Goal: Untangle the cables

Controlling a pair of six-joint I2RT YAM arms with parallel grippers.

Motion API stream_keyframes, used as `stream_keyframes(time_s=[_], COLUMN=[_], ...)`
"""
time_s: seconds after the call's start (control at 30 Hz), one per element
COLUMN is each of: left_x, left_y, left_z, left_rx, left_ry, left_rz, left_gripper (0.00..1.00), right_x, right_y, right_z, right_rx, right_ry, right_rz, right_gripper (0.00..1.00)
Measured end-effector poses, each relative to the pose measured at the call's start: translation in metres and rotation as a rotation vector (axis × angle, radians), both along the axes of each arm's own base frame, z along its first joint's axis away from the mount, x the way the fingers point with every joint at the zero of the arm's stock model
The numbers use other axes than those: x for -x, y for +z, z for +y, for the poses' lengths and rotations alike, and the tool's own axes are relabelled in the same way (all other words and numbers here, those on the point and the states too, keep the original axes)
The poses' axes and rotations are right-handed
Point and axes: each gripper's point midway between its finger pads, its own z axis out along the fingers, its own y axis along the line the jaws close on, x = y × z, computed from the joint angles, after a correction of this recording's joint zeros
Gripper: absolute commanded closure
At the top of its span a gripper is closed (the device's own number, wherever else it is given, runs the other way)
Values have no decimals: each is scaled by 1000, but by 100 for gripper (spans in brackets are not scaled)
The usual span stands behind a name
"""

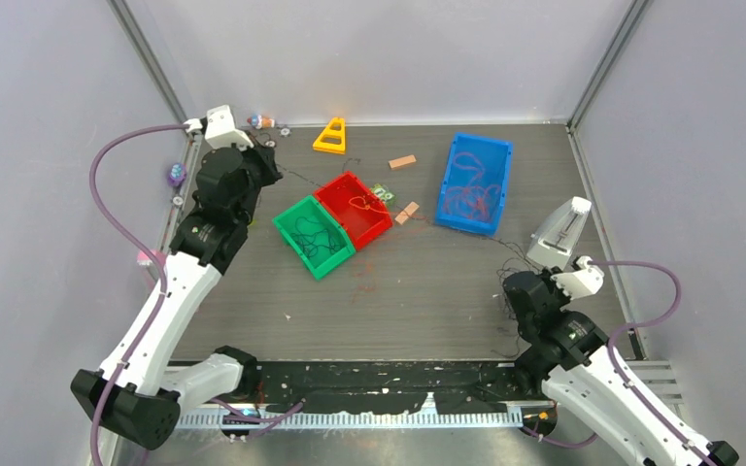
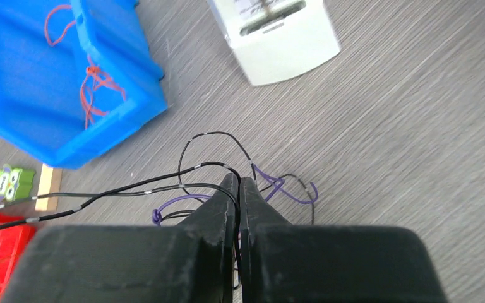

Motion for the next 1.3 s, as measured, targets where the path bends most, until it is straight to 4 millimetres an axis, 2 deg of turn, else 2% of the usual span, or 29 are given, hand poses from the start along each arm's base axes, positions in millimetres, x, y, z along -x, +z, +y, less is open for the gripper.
stream_keyframes(time_s=[0.1,0.17,0.2,0.23,0.27,0.33,0.4,0.57,0.63,0.77,0.9,1.07,1.2,1.3], left_x=[0,2,3,4,4,5,5,8,11,15,20,24,25,24], left_y=[-3,-8,-10,-12,-13,-14,-12,-6,-4,3,10,14,14,17], left_z=[6,7,7,7,5,0,-9,-24,-27,-28,-28,-27,-30,-32], left_rx=[12,13,13,13,14,18,27,52,57,63,65,65,66,68], left_ry=[32,37,35,29,18,-10,-57,-142,-165,-182,-191,-195,-210,-223], left_rz=[7,14,17,20,23,22,16,-13,-22,-41,-60,-74,-73,-74], left_gripper=[100,100,100,100,100,100,100,100,100,100,100,100,100,100], right_x=[3,3,3,1,-2,-9,-19,-37,-47,-65,-83,-102,-104,-106], right_y=[9,12,12,13,14,17,22,33,32,21,18,37,44,36], right_z=[-10,-12,-11,-9,-2,14,40,109,142,190,230,284,316,332], right_rx=[48,75,95,111,120,132,140,190,212,236,256,249,232,215], right_ry=[-25,-17,4,34,79,191,357,771,933,1141,1281,1430,1510,1542], right_rz=[-6,-1,9,18,23,26,4,-60,-62,-50,-59,-166,-225,-218], right_gripper=[93,78,57,42,22,9,4,3,3,2,2,3,7,7])
